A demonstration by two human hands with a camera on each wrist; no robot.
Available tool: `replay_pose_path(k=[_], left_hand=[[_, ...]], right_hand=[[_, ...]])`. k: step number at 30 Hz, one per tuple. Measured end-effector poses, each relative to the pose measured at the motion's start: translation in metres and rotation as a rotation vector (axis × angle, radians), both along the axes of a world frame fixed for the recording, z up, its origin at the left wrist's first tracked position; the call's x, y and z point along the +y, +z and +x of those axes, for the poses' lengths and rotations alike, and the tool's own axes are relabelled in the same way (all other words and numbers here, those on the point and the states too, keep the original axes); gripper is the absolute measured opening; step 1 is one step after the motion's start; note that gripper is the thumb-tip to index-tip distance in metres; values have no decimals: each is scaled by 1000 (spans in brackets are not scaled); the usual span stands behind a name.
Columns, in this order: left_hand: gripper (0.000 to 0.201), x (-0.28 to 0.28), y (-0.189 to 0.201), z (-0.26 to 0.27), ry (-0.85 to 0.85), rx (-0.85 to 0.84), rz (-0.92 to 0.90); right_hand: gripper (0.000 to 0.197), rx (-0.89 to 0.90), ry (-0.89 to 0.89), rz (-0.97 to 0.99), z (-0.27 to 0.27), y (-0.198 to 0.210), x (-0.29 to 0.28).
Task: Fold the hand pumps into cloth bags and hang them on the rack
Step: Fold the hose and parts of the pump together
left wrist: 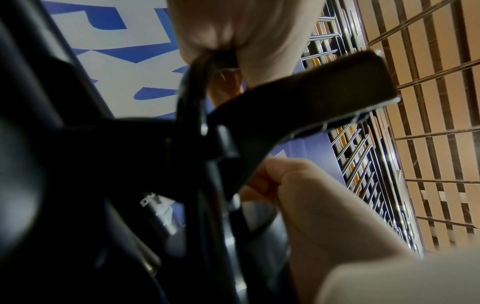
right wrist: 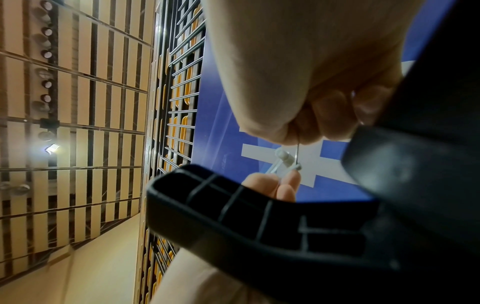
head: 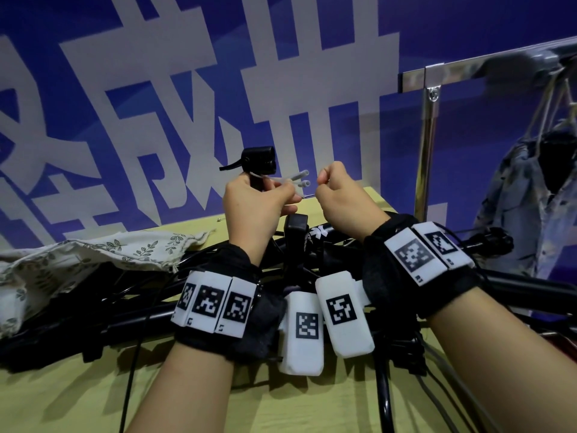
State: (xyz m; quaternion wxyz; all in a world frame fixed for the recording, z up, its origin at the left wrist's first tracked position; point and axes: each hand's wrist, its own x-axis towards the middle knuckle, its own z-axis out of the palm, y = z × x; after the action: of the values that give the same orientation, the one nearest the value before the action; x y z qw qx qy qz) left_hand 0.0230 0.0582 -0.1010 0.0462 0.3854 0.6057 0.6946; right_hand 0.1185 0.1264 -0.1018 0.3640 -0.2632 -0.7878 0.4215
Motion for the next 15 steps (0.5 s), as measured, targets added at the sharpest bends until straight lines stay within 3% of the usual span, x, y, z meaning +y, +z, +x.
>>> replay_pose_path(k=[10, 15], left_hand=[[25, -1, -1, -1, 42, 56, -40], [8, -2, -1, 0, 23, 53, -74]], right_hand=[[7, -149, 34, 229, -3, -4, 0], [7, -186, -2, 323, -4, -6, 0]])
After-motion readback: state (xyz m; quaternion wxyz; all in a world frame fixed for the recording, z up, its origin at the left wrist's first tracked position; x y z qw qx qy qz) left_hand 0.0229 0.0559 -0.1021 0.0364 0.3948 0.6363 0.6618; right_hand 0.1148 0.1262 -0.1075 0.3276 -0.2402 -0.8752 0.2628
